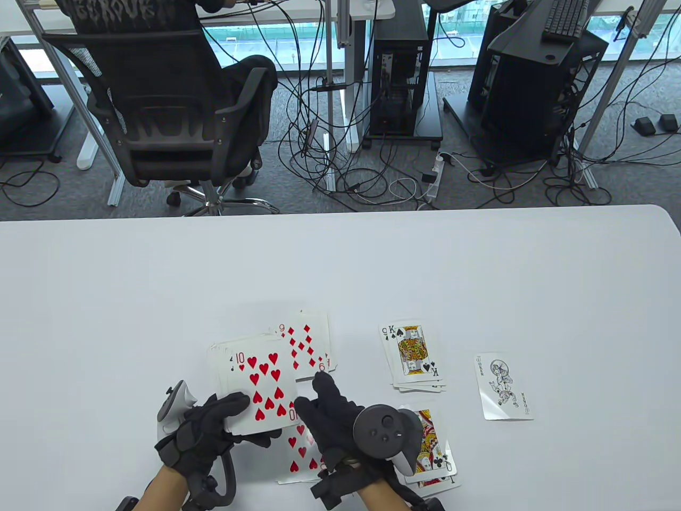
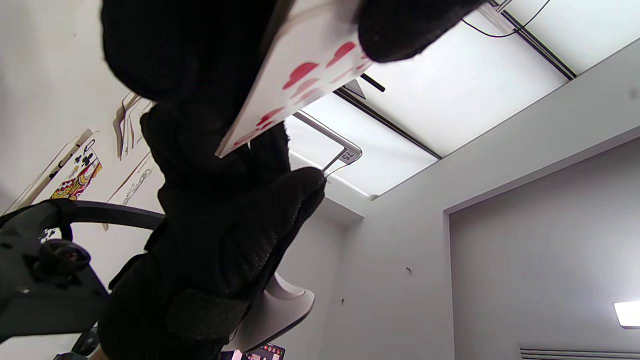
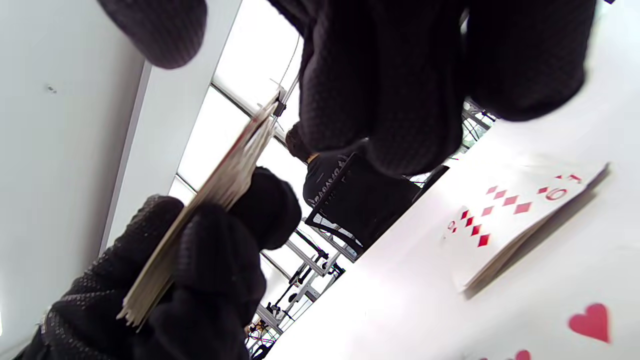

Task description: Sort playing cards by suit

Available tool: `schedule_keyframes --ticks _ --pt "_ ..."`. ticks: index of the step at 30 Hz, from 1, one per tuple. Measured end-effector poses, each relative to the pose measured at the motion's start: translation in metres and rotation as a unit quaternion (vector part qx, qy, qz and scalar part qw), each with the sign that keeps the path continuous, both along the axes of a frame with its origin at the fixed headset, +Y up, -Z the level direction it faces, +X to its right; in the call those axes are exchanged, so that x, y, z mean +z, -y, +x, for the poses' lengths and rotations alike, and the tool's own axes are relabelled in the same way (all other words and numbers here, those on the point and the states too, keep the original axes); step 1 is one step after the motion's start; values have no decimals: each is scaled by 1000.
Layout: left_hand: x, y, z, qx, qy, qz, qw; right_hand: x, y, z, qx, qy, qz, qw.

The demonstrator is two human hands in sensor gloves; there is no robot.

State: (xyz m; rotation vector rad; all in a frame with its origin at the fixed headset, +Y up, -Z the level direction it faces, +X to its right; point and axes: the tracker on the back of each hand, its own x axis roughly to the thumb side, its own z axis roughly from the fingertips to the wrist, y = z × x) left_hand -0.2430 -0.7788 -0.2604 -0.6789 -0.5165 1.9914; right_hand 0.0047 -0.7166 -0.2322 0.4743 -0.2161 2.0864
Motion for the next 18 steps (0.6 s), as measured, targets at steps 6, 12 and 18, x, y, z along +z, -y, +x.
schedule_keyframes --ticks 6,12,18 --pt "5 -4 9 -4 17 8 1000 6 -1 -9 49 12 27 998" --pt "7 -5 12 -11 26 8 1000 9 0 -14 37 34 38 998" --pt "8 -5 13 -3 36 8 999 7 1 -8 -35 38 16 999"
